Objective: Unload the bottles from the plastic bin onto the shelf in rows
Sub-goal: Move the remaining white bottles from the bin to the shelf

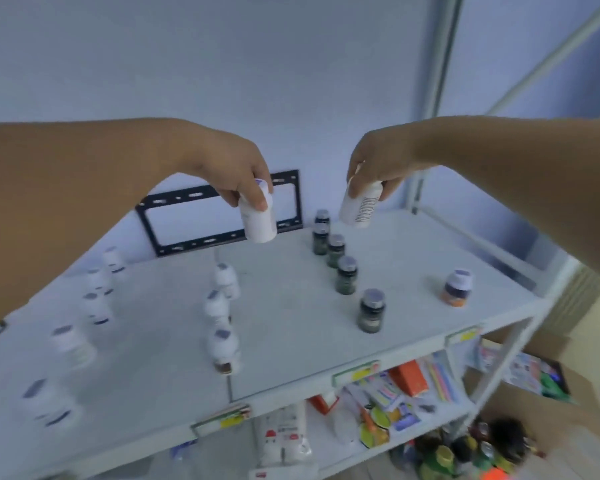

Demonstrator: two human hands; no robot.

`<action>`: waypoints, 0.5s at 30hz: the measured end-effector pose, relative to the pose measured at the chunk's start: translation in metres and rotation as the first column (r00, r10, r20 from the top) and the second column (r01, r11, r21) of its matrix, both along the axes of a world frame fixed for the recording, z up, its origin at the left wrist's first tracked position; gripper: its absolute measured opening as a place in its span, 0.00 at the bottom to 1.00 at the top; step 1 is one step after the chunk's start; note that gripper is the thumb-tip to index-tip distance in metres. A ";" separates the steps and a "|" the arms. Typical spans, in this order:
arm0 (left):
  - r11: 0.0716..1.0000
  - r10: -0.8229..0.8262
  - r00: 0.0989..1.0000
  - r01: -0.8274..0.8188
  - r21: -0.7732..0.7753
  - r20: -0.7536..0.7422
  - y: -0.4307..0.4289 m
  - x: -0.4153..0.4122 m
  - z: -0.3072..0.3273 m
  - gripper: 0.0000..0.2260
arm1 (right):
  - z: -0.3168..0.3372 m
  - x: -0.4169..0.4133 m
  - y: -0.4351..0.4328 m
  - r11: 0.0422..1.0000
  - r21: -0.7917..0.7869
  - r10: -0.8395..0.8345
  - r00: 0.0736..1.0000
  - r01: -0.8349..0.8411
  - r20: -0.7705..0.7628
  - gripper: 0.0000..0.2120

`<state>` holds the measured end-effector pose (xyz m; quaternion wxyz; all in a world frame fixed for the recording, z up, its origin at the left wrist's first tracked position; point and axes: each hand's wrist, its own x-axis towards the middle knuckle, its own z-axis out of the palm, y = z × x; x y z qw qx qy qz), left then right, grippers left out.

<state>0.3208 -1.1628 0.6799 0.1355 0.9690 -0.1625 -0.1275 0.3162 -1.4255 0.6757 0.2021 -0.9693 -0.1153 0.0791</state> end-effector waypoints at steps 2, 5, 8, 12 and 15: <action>0.997 0.070 0.998 -0.070 0.016 0.009 0.054 0.002 -0.002 0.13 | -0.004 0.018 0.050 0.999 0.003 0.054 0.998 -0.054 -0.014 0.12; 0.990 0.135 0.991 -0.136 0.037 0.023 0.117 0.009 -0.016 0.13 | -0.015 0.045 0.117 0.994 -0.016 0.110 0.994 -0.111 -0.014 0.13; 0.986 0.158 0.987 -0.159 0.059 0.020 0.157 0.026 -0.033 0.14 | -0.028 0.073 0.168 0.989 -0.027 0.146 0.988 -0.148 -0.043 0.14; 0.986 0.147 0.989 -0.149 0.078 0.032 0.177 0.064 -0.059 0.15 | -0.052 0.118 0.214 0.976 -0.117 0.179 0.982 -0.184 -0.053 0.15; 0.989 0.114 0.992 -0.118 0.083 0.056 0.176 0.100 -0.088 0.18 | -0.073 0.158 0.237 0.950 -0.252 0.197 0.980 -0.182 0.032 0.15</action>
